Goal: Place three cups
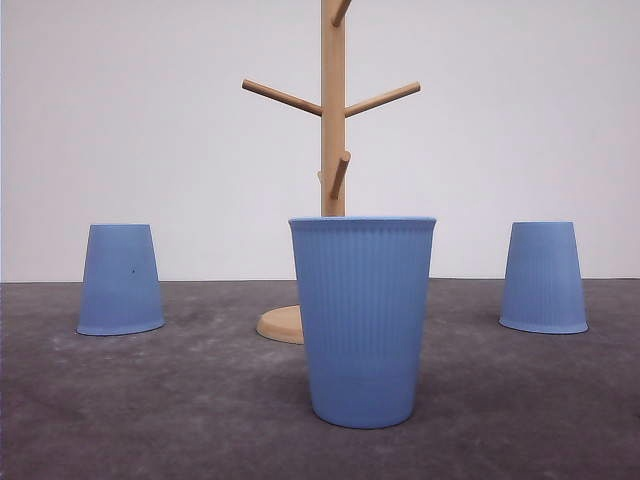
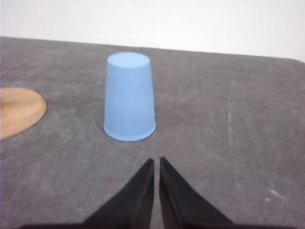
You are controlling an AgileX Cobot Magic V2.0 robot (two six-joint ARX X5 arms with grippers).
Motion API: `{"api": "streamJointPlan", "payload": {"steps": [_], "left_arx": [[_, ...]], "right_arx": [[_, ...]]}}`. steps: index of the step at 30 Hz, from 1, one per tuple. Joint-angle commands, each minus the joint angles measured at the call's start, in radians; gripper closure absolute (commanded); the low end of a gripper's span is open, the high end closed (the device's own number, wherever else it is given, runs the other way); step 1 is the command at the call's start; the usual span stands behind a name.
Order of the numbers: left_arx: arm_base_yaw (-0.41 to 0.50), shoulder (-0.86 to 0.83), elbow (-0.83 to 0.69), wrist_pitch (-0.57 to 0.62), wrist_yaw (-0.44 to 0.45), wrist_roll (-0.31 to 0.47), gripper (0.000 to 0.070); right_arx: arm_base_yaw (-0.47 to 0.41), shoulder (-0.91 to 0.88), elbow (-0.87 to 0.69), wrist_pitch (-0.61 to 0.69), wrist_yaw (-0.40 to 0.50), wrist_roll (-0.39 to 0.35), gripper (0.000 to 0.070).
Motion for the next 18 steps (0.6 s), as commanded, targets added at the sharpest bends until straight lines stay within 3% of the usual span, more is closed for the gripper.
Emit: {"api": "streamJointPlan", "payload": {"steps": [1,4,10,14,18], "left_arx": [[-0.002,-0.001,-0.012,-0.007,-0.002,0.003,0.0684],[-0.002,-0.001,-0.013,-0.005,-0.002,0.003,0.0684],[-0.002,-0.001,-0.013,-0.008,0.0,-0.021,0.0684],[-0.002,0.008,0.008,-0.007,-0.014,-0.221,0.0686],[-0.002,0.081,0.115,-0.032,-0.013,-0.294,0.0686]], "right_arx": [[-0.002,-0.002,-0.003,0.012,0.0,0.015,0.0683],[-0.002,-0.002,-0.003,0.013,-0.001,0.025,0.0683],[-0.001,-0.002,-0.003,0.01,-0.013,0.116,0.0683],[-0.001,0.002,0.052,0.027,-0.022,0.208,0.0697],[-0.001,0.092,0.2,0.017,-0.024,0.254,0.0697]]}}
